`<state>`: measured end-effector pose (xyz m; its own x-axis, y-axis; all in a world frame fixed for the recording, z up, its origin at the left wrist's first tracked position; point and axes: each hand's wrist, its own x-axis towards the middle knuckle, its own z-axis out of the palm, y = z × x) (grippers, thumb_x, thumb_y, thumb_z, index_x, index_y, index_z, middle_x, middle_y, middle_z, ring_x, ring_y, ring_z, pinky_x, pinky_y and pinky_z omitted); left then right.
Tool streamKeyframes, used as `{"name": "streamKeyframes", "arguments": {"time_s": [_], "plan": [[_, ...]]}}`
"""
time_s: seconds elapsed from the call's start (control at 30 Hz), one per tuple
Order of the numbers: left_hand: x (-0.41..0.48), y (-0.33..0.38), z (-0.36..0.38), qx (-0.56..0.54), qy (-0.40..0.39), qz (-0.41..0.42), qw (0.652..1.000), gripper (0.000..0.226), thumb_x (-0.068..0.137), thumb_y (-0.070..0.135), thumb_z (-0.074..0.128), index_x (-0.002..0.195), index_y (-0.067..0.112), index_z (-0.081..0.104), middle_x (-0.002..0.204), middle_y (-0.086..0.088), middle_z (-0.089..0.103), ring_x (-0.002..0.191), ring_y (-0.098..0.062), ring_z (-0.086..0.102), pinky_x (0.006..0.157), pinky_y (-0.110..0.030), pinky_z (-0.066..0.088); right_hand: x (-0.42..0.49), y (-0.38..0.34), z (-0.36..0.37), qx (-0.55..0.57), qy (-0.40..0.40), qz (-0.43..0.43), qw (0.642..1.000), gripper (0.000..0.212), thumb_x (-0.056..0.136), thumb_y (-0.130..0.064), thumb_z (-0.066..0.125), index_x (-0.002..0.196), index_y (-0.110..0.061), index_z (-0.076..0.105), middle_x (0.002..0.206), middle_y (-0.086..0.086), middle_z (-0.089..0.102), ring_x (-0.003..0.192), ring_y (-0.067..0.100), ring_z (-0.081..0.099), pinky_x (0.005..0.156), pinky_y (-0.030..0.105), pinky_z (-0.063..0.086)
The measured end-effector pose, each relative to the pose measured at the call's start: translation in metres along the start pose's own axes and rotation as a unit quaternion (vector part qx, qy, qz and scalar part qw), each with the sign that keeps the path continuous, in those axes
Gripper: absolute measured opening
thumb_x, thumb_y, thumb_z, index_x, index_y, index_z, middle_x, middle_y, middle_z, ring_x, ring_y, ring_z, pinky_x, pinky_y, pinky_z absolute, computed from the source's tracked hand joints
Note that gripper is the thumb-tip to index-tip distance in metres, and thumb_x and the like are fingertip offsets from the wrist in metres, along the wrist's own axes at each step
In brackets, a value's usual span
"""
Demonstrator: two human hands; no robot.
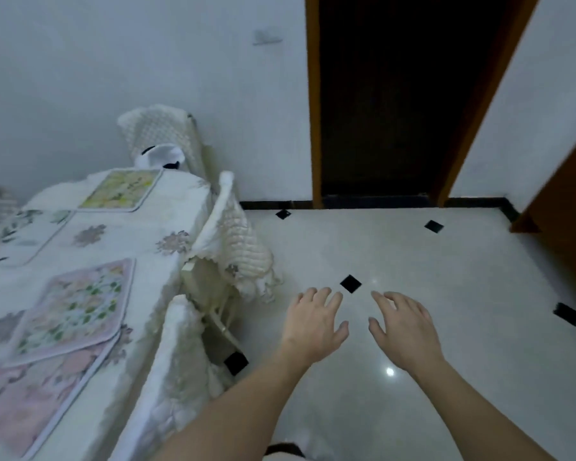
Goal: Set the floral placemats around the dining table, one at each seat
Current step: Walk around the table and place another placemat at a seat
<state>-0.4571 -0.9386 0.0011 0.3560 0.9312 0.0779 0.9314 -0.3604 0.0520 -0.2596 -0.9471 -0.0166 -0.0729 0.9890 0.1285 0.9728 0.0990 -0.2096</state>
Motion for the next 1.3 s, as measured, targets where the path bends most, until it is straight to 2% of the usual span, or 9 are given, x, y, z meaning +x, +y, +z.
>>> {"name": "streamKeyframes", "arguments": {"time_s": [0.13, 0.43, 0.63, 0.73, 0.83, 1.03, 1.2, 1.3], "plan": [[0.001, -0.044, -0.008, 0.011, 0.022, -0.101, 0.995, 0.053, 0.085, 0.056, 0.042, 0.123, 0.021, 0.052, 0.120, -0.002, 0.061, 0.106, -0.026, 0.057, 0.084, -0.042, 0.048, 0.056, -0.044, 0.008, 0.022, -0.019, -0.105, 0.994, 0.048, 0.086, -0.039, 0.061, 0.131, -0.022, 0.057, 0.122, 0.004, 0.063, 0.114, 0.024, 0.057, 0.099, 0.044, 0.044], [-0.009, -0.167, -0.016, 0.013, 0.104, -0.277, 0.955, 0.052, 0.086, 0.055, 0.043, 0.126, 0.024, 0.054, 0.125, 0.002, 0.060, 0.113, -0.021, 0.056, 0.090, -0.038, 0.047, 0.152, -0.176, 0.042, 0.057, -0.025, -0.287, 0.956, 0.042, 0.081, -0.034, 0.069, 0.120, -0.019, 0.063, 0.113, 0.006, 0.066, 0.105, 0.026, 0.061, 0.091, 0.042, 0.048], [-0.017, -0.286, -0.025, -0.003, 0.147, -0.418, 0.896, 0.054, 0.084, 0.054, 0.042, 0.128, 0.025, 0.056, 0.125, 0.003, 0.062, 0.113, -0.023, 0.056, 0.089, -0.040, 0.047, 0.213, -0.308, 0.061, 0.070, -0.055, -0.387, 0.918, 0.045, 0.084, -0.039, 0.057, 0.126, -0.023, 0.058, 0.119, 0.003, 0.063, 0.111, 0.025, 0.057, 0.095, 0.045, 0.047], [-0.035, -0.333, -0.025, 0.002, 0.138, -0.459, 0.878, 0.055, 0.085, 0.052, 0.041, 0.128, 0.022, 0.056, 0.129, 0.001, 0.061, 0.116, -0.024, 0.056, 0.091, -0.041, 0.048, 0.241, -0.370, 0.076, 0.055, -0.073, -0.437, 0.895, 0.046, 0.087, -0.041, 0.051, 0.130, -0.024, 0.055, 0.122, 0.002, 0.061, 0.113, 0.024, 0.054, 0.096, 0.044, 0.046], [-0.062, -0.371, -0.020, -0.007, 0.132, -0.519, 0.845, 0.056, 0.087, 0.054, 0.042, 0.133, 0.023, 0.053, 0.133, 0.000, 0.059, 0.121, -0.023, 0.053, 0.097, -0.043, 0.047, 0.258, -0.422, 0.094, 0.050, -0.083, -0.477, 0.873, 0.049, 0.087, -0.039, 0.052, 0.133, -0.021, 0.053, 0.122, 0.007, 0.062, 0.111, 0.028, 0.056, 0.096, 0.045, 0.047], [-0.118, -0.413, -0.007, -0.024, 0.087, -0.608, 0.789, 0.061, 0.091, 0.057, 0.035, 0.142, 0.024, 0.043, 0.144, 0.001, 0.051, 0.131, -0.023, 0.045, 0.107, -0.043, 0.040, 0.266, -0.500, 0.122, 0.043, -0.111, -0.532, 0.838, 0.047, 0.086, -0.038, 0.060, 0.130, -0.020, 0.057, 0.119, 0.008, 0.065, 0.105, 0.030, 0.061, 0.092, 0.044, 0.048], [-0.153, -0.433, 0.005, -0.024, 0.099, -0.673, 0.732, 0.057, 0.089, 0.054, 0.040, 0.135, 0.023, 0.052, 0.135, 0.002, 0.058, 0.123, -0.020, 0.052, 0.099, -0.038, 0.048, 0.272, -0.555, 0.145, 0.035, -0.178, -0.587, 0.789, 0.049, 0.093, -0.042, 0.049, 0.139, -0.025, 0.046, 0.130, 0.004, 0.056, 0.116, 0.025, 0.055, 0.097, 0.042, 0.047], [-0.172, -0.442, 0.014, -0.034, 0.104, -0.719, 0.687, 0.057, 0.089, 0.053, 0.044, 0.134, 0.020, 0.055, 0.133, 0.000, 0.059, 0.120, -0.023, 0.055, 0.097, -0.038, 0.048, 0.277, -0.587, 0.166, 0.025, -0.197, -0.613, 0.764, 0.048, 0.093, -0.041, 0.049, 0.138, -0.023, 0.047, 0.129, 0.006, 0.058, 0.112, 0.025, 0.057, 0.093, 0.040, 0.048]]}}
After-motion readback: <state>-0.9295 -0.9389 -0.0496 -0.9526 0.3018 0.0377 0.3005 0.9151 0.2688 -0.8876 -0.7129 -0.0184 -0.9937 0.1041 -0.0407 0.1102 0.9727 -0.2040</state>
